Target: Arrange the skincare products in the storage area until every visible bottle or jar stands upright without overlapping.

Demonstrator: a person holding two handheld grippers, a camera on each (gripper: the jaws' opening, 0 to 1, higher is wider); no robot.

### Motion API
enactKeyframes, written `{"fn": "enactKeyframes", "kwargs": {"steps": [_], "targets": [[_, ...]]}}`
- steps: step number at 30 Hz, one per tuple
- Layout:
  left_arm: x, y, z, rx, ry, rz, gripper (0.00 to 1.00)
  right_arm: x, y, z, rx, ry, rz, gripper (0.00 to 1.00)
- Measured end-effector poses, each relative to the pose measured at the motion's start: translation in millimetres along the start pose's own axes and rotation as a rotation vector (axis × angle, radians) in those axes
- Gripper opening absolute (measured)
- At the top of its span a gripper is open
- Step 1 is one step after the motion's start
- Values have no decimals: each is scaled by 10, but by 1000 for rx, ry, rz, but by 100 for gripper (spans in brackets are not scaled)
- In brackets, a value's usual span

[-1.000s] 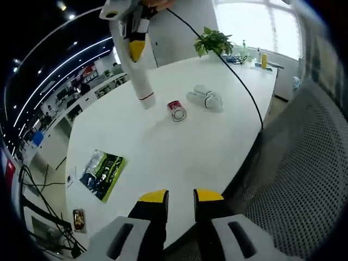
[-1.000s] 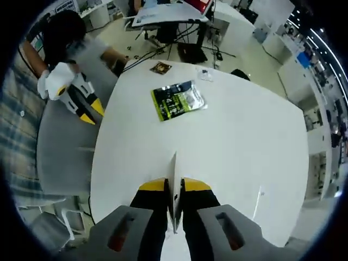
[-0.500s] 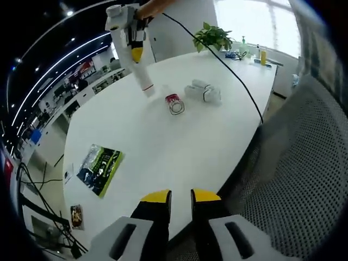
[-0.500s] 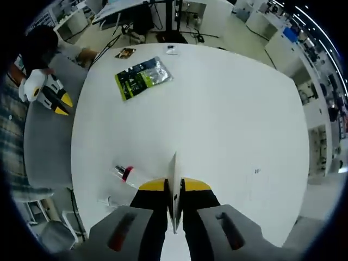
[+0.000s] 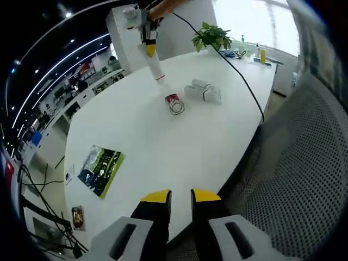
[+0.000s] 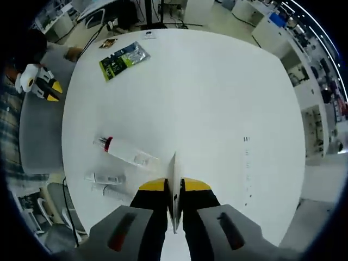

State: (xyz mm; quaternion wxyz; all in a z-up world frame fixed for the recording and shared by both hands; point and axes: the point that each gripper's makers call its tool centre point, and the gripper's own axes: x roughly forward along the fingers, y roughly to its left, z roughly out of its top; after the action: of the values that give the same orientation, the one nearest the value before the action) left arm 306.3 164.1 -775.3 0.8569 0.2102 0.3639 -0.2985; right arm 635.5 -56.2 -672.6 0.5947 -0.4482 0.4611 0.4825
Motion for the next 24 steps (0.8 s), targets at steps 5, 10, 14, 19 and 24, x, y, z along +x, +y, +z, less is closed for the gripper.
{"fn": "enactKeyframes", "kwargs": {"steps": [5, 10, 14, 19, 24], "targets": [[-9, 10, 25, 11, -12, 3, 15, -24, 34, -166, 23, -15, 10, 6], [-23, 26, 54, 20, -27, 13, 15, -54, 59, -293, 44, -45, 15, 6], [-11, 3, 57, 29, -23, 1, 15, -83, 58, -359, 59, -67, -4, 6], [-4, -35, 75, 33, -28, -19, 15, -43, 158, -388, 54, -96, 7, 6], [-1, -64, 68, 50, -25, -33, 15, 23, 230, -405, 46, -126, 13, 7]]}}
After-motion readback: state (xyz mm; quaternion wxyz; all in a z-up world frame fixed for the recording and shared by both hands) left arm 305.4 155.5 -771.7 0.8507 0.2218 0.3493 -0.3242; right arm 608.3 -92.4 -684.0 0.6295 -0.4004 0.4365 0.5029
